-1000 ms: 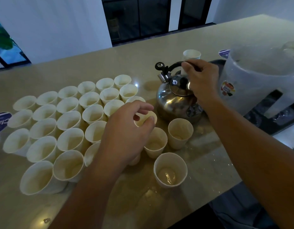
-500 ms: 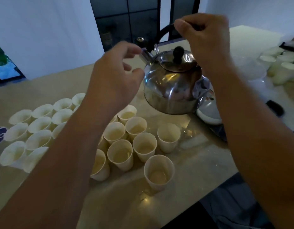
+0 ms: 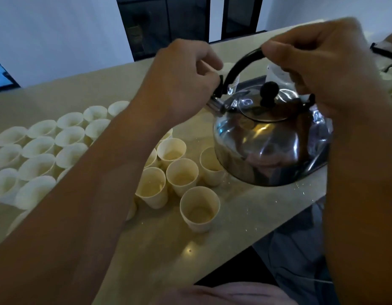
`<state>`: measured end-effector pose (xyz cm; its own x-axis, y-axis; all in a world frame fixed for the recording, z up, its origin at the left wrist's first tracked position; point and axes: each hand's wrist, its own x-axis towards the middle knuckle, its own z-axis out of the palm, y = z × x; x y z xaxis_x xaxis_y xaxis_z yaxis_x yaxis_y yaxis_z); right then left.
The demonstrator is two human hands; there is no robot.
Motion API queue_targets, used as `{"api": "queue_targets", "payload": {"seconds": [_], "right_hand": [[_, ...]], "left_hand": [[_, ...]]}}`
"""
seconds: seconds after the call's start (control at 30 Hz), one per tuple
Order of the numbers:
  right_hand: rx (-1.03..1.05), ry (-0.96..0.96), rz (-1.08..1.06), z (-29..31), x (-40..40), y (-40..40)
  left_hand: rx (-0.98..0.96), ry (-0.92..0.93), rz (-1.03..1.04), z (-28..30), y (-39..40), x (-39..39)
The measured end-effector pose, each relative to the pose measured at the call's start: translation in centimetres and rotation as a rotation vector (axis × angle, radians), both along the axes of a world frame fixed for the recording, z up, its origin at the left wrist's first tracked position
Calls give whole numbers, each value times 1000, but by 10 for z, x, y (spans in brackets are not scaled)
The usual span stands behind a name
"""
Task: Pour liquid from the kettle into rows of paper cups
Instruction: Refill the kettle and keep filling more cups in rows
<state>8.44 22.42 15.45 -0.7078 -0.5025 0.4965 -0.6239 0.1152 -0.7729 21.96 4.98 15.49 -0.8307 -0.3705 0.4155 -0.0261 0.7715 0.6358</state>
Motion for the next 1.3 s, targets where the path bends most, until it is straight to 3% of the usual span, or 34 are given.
{"api": "queue_targets", "payload": {"seconds": [0.4,1.17,1.3], "right_hand": [[74,-89,144,-25,-3,33],[73,-217,245,-20,-8,46],[140,-167,213,-22,-6,46]], "left_hand": [[70,-219,-124,-13,14,-6],[118,-192,-163,-19,23,-19],[139,-213,-165,-26,24,-19]]}}
